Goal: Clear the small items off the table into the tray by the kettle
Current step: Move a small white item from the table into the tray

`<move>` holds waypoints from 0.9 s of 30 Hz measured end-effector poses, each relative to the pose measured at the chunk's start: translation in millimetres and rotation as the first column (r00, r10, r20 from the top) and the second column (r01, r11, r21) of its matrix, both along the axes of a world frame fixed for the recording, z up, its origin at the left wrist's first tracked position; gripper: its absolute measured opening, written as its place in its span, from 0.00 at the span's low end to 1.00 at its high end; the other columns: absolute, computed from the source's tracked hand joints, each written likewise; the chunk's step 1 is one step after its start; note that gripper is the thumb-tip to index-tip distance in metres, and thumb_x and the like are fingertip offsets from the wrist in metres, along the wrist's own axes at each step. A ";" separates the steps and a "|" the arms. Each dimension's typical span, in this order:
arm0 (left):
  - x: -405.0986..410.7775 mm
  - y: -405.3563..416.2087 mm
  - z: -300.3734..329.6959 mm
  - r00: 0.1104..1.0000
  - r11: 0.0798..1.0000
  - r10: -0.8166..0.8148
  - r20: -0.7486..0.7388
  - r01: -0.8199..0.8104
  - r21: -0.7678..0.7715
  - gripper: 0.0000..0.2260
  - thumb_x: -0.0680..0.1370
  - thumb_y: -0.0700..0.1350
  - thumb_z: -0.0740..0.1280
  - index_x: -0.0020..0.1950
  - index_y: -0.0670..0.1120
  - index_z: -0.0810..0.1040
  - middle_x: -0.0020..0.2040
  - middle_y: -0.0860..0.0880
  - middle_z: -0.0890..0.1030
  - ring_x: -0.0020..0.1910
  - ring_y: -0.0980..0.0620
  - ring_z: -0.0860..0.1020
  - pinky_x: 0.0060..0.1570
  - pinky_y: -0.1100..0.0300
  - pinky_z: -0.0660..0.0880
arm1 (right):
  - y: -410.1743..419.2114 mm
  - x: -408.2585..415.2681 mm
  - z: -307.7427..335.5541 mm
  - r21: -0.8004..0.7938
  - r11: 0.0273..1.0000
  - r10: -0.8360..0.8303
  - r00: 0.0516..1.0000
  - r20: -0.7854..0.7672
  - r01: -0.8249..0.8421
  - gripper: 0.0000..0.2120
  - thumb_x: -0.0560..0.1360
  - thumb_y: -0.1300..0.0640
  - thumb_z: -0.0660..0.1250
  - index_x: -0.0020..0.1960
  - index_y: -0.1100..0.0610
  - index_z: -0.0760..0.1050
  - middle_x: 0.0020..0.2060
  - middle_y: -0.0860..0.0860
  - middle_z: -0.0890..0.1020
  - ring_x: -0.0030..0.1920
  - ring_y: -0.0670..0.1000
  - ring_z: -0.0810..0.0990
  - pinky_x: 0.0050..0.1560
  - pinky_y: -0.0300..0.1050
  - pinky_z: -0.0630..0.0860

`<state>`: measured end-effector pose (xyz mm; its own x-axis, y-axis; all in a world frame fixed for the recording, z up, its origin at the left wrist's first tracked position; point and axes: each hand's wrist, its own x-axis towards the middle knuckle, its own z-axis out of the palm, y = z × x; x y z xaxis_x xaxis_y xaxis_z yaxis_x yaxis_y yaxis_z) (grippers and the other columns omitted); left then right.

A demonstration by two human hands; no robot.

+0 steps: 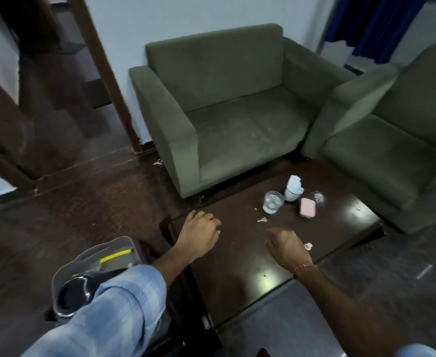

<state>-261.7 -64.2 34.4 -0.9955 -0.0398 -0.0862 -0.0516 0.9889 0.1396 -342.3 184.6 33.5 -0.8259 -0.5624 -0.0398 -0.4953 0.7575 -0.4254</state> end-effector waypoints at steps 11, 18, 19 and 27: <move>-66.5 145.3 10.4 0.993 0.992 -0.121 -0.014 0.120 -0.035 0.15 0.80 0.53 0.61 0.65 0.53 0.76 0.60 0.53 0.80 0.62 0.50 0.75 0.69 0.51 0.64 | 172.2 -40.2 15.6 -0.068 0.946 -0.314 0.949 0.038 0.316 0.10 0.69 0.64 0.68 0.49 0.59 0.81 0.44 0.57 0.85 0.47 0.59 0.82 0.46 0.49 0.78; -91.1 158.0 -13.7 0.990 0.991 -0.136 0.029 0.135 0.022 0.15 0.80 0.52 0.62 0.65 0.52 0.77 0.58 0.52 0.81 0.59 0.50 0.77 0.66 0.53 0.68 | 184.8 -54.5 -10.5 -0.047 0.913 -0.396 0.909 0.130 0.404 0.11 0.72 0.63 0.65 0.53 0.59 0.80 0.46 0.57 0.84 0.46 0.58 0.82 0.47 0.51 0.79; -95.0 157.9 -18.1 0.991 0.991 -0.132 0.034 0.130 0.038 0.15 0.80 0.52 0.63 0.65 0.52 0.77 0.58 0.52 0.81 0.59 0.50 0.77 0.66 0.53 0.68 | 183.9 -56.8 -13.5 -0.040 0.909 -0.406 0.903 0.142 0.415 0.10 0.72 0.63 0.65 0.53 0.60 0.80 0.46 0.58 0.84 0.46 0.58 0.82 0.47 0.51 0.79; -151.2 138.9 -45.7 0.993 0.986 -0.062 0.096 0.046 0.160 0.15 0.79 0.51 0.65 0.65 0.50 0.78 0.56 0.51 0.81 0.56 0.49 0.79 0.56 0.52 0.76 | 172.8 -102.2 -29.2 0.040 0.888 -0.455 0.866 0.208 0.457 0.12 0.71 0.63 0.65 0.53 0.64 0.79 0.45 0.62 0.83 0.47 0.61 0.82 0.48 0.51 0.79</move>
